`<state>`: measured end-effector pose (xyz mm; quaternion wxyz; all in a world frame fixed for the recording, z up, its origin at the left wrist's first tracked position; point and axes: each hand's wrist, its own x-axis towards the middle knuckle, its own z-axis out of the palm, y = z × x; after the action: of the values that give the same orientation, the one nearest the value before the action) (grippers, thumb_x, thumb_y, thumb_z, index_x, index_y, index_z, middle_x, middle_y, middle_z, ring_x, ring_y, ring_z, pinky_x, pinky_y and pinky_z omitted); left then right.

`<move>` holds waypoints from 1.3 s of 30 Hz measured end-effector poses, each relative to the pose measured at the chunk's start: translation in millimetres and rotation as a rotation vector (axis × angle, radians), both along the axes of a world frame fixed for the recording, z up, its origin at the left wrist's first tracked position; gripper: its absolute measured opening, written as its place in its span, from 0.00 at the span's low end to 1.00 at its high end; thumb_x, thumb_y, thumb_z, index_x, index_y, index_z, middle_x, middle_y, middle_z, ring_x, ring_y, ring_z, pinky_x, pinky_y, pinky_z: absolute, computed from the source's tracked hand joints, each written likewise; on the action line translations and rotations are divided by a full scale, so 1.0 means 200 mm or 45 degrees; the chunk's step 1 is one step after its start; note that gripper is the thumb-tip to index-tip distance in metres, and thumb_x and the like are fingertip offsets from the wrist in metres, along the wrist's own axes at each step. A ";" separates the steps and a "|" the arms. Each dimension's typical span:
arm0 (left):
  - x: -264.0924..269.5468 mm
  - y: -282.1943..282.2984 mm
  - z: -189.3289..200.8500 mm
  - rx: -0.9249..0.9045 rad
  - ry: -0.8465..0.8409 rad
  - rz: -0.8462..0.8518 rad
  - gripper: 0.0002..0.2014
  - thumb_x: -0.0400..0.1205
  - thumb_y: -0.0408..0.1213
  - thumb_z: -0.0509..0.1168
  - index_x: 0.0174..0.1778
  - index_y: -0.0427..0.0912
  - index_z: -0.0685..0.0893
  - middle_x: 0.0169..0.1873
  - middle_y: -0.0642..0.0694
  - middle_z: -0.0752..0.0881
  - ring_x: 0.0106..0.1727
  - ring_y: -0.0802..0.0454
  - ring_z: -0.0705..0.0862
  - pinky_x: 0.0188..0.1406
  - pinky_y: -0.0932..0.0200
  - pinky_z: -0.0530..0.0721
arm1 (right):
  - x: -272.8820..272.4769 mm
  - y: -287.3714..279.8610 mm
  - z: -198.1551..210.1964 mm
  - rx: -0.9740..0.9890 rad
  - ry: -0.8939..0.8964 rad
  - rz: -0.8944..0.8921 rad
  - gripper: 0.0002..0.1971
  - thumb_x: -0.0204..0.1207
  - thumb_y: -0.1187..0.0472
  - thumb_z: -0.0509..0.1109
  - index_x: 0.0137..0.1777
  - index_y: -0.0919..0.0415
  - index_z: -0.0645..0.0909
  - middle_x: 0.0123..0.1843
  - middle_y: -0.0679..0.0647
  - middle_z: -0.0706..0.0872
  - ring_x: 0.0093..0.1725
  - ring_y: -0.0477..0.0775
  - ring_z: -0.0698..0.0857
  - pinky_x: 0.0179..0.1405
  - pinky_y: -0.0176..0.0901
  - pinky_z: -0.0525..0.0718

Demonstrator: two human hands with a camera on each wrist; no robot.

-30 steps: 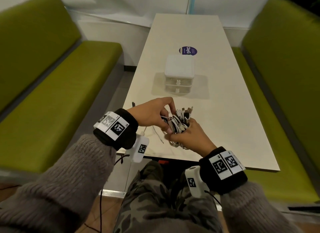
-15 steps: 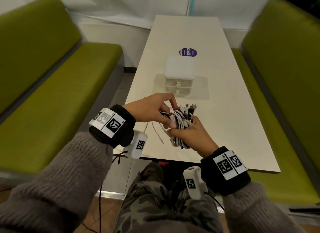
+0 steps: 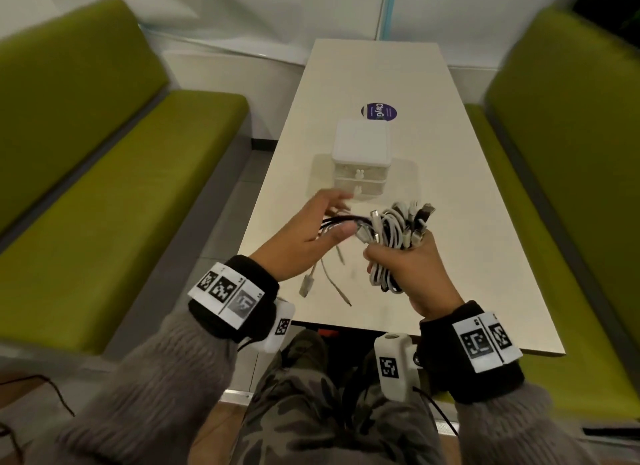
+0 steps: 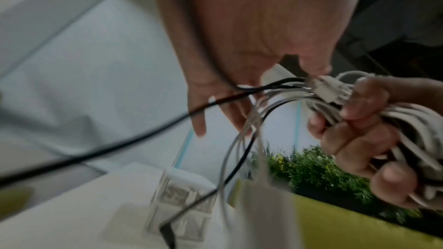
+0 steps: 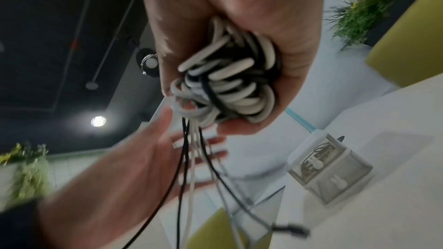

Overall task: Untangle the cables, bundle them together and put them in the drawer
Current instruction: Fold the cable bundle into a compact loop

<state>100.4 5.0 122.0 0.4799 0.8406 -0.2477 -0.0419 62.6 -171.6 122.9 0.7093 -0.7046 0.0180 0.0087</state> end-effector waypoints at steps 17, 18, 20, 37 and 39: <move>-0.04 0.00 -0.10 -0.174 0.134 0.094 0.19 0.83 0.53 0.51 0.40 0.40 0.73 0.31 0.49 0.72 0.27 0.61 0.75 0.36 0.52 0.84 | -0.01 -0.05 0.00 0.226 -0.013 -0.125 0.10 0.71 0.80 0.68 0.35 0.67 0.78 0.24 0.60 0.77 0.22 0.53 0.79 0.24 0.44 0.79; -0.06 -0.03 -0.09 -0.261 0.143 0.156 0.21 0.84 0.53 0.51 0.39 0.37 0.73 0.29 0.50 0.70 0.27 0.58 0.73 0.33 0.54 0.83 | -0.01 -0.04 -0.01 0.271 -0.003 -0.138 0.09 0.71 0.79 0.68 0.35 0.67 0.78 0.24 0.59 0.78 0.22 0.53 0.80 0.25 0.45 0.79; -0.10 -0.09 -0.09 -0.396 0.190 0.250 0.20 0.86 0.49 0.51 0.38 0.35 0.72 0.26 0.52 0.68 0.25 0.57 0.68 0.27 0.58 0.78 | -0.02 -0.01 -0.03 0.363 0.003 -0.161 0.09 0.71 0.78 0.69 0.35 0.65 0.78 0.23 0.57 0.79 0.23 0.54 0.79 0.27 0.47 0.79; -0.15 -0.16 0.02 0.285 -0.064 0.081 0.28 0.79 0.61 0.40 0.61 0.44 0.69 0.26 0.52 0.79 0.26 0.57 0.76 0.28 0.54 0.75 | 0.01 0.07 -0.09 0.259 -0.030 -0.239 0.09 0.71 0.67 0.77 0.49 0.68 0.82 0.31 0.53 0.85 0.28 0.52 0.83 0.24 0.42 0.79; -0.15 -0.18 0.02 0.478 -0.089 0.098 0.38 0.71 0.73 0.35 0.57 0.46 0.70 0.28 0.52 0.80 0.30 0.55 0.80 0.29 0.56 0.76 | 0.00 0.09 -0.08 0.300 -0.018 -0.166 0.10 0.68 0.63 0.78 0.48 0.61 0.83 0.35 0.53 0.87 0.33 0.53 0.86 0.27 0.43 0.82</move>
<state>70.5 -30.5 126.2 0.3069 0.9251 -0.2198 -0.0399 62.1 -154.2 106.3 0.7864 -0.6137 0.0575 -0.0404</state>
